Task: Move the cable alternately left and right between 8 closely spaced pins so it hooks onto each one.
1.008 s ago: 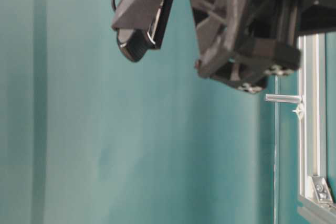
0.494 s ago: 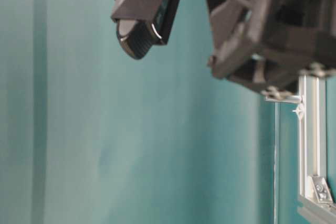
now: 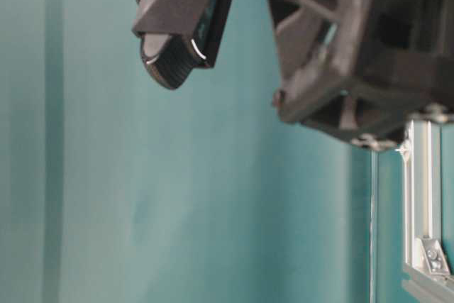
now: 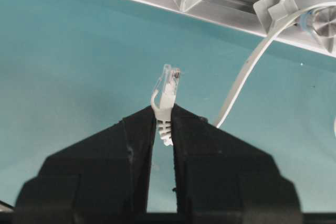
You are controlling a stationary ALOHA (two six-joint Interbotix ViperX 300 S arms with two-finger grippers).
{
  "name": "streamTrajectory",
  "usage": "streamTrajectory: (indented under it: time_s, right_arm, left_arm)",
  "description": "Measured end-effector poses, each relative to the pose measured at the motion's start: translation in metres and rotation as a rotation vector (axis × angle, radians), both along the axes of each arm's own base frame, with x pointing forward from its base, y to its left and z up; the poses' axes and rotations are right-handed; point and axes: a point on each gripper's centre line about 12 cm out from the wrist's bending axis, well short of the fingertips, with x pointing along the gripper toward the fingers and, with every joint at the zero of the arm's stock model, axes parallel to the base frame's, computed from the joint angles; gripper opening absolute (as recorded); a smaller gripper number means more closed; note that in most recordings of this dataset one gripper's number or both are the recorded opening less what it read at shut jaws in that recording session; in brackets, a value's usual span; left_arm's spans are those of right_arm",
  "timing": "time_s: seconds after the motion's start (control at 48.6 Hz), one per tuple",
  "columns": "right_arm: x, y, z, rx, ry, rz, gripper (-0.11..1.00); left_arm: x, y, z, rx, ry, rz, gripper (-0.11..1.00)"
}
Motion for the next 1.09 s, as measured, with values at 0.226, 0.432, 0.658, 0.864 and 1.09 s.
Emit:
streamTrajectory:
  time_s: [0.226,0.432,0.658,0.864,1.09]
  right_arm:
    - [0.008,0.004,-0.004,-0.002,-0.003,0.000,0.12]
    - [0.032,0.002,-0.009,-0.008,-0.025,-0.010,0.12]
    - [0.053,0.002,-0.010,-0.011,-0.057,-0.016,0.12]
    - [0.064,0.002,-0.010,-0.009,-0.072,-0.023,0.12]
    - [0.067,0.000,-0.012,-0.011,-0.072,-0.025,0.12]
  left_arm:
    - [0.000,0.000,0.001,0.000,-0.002,0.000,0.38]
    - [0.000,0.000,0.000,0.000,0.000,0.000,0.38]
    - [0.000,0.000,0.001,0.000,-0.002,0.000,0.38]
    - [0.000,0.000,0.000,0.000,0.000,0.000,0.38]
    - [0.000,0.000,0.001,0.001,-0.005,0.000,0.38]
